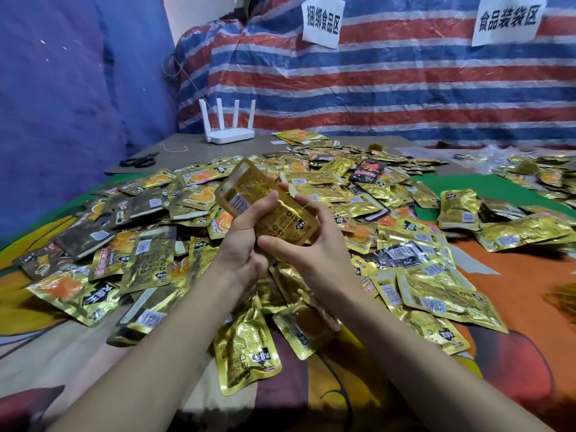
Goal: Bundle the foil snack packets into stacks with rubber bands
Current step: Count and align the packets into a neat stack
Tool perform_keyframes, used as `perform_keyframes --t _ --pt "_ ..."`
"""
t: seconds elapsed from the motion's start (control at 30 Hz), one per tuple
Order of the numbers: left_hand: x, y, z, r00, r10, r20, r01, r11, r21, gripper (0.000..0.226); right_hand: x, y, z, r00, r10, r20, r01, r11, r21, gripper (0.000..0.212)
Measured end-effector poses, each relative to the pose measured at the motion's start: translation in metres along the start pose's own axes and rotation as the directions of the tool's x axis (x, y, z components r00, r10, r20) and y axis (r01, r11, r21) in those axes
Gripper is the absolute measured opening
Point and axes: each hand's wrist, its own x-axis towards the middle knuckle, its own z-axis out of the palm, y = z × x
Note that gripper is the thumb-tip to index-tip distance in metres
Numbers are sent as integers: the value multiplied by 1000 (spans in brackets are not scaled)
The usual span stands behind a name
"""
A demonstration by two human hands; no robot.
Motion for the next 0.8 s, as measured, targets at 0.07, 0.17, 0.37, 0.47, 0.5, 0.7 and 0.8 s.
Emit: perform_keyframes --t 0.07,0.17,0.37,0.47,0.5,0.7,0.8 --pt "-2 1 -1 1000 8 29 -7 1000 -26 16 -1 -1 6 999 -13 -48 14 1000 25 80" --pt "-4 -1 0 1000 2 11 -1 998 -55 18 0 -1 12 996 -21 -92 27 997 66 84" --pt "-6 -4 4 992 -34 -123 46 994 100 33 6 2 7 987 101 -127 -72 974 215 56" --pt "-12 -1 6 991 -22 -135 69 934 352 31 7 0 -2 986 126 -107 -95 962 257 45" --pt "-14 0 7 994 -7 -108 54 897 438 32 7 -3 -5 988 122 -99 -92 960 264 46" --pt "-12 -7 -1 974 218 55 -192 680 707 62 9 -13 -13 940 301 -160 -185 845 502 50" --pt "-10 -11 -5 957 285 61 -222 579 784 46 10 -13 -15 924 353 -149 -208 789 578 37"
